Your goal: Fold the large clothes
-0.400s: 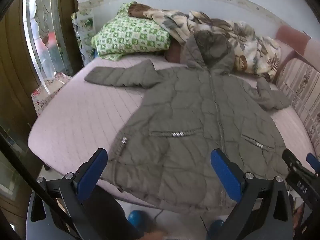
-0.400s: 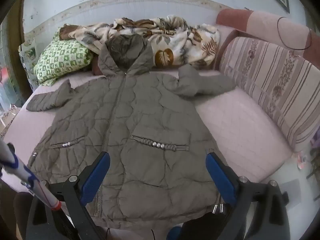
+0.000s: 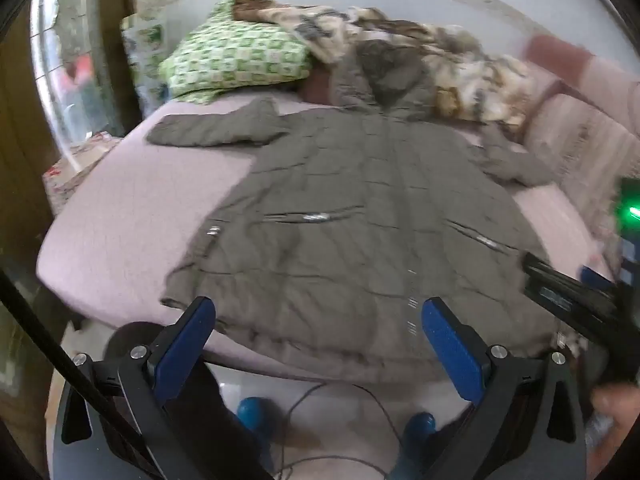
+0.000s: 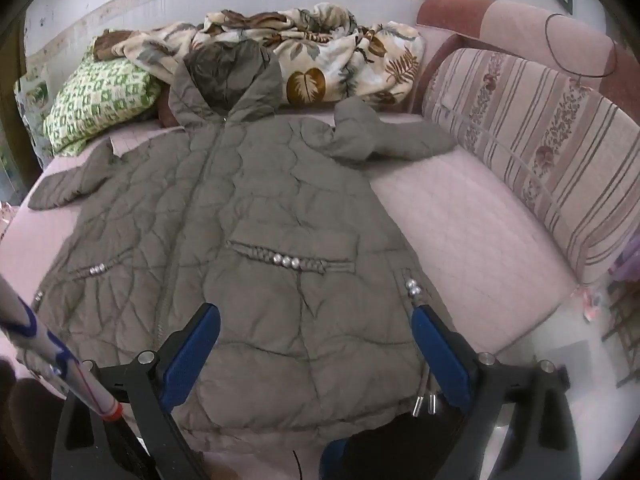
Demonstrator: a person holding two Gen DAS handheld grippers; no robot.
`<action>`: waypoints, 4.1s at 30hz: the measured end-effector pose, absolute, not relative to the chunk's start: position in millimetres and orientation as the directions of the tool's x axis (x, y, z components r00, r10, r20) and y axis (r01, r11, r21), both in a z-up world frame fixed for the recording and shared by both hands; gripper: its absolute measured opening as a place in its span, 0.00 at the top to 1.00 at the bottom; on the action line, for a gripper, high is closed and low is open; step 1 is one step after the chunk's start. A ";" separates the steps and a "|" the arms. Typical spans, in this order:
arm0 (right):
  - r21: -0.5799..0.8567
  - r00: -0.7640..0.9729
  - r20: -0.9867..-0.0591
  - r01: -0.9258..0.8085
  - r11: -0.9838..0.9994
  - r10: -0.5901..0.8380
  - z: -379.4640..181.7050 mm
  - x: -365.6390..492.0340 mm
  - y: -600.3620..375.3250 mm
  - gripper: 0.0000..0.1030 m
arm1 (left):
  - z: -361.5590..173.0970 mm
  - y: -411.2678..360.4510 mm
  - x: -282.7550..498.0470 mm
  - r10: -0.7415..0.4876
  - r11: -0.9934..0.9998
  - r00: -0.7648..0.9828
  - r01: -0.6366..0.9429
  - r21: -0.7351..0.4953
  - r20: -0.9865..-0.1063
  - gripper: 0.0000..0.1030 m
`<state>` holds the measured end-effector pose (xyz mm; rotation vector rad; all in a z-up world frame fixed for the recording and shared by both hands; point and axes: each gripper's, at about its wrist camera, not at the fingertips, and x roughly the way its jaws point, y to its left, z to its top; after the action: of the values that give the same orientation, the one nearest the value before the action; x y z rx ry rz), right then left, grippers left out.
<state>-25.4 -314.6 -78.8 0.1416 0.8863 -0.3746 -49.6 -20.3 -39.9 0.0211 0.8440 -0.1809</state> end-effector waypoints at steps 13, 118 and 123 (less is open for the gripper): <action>-0.054 0.572 -0.763 0.410 0.911 -0.303 -79.0 -32.1 -306.0 0.04 | -31.0 -40.8 -72.3 -0.329 0.936 0.642 0.319 -0.150 -0.692 0.00; -0.075 0.664 -0.736 0.116 0.990 -0.134 -81.3 41.5 -252.1 0.04 | -48.2 159.2 143.0 0.081 0.985 0.584 -0.170 -0.024 -0.807 0.42; -0.027 0.645 -0.760 0.086 0.996 -0.076 -86.6 62.2 -250.3 0.08 | -48.4 180.1 188.9 0.108 0.982 0.571 -0.190 -0.003 -0.814 0.41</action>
<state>62.2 -250.3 -86.6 0.0124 0.8642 -0.0927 188.9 180.1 -48.4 -0.0939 0.9474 0.1755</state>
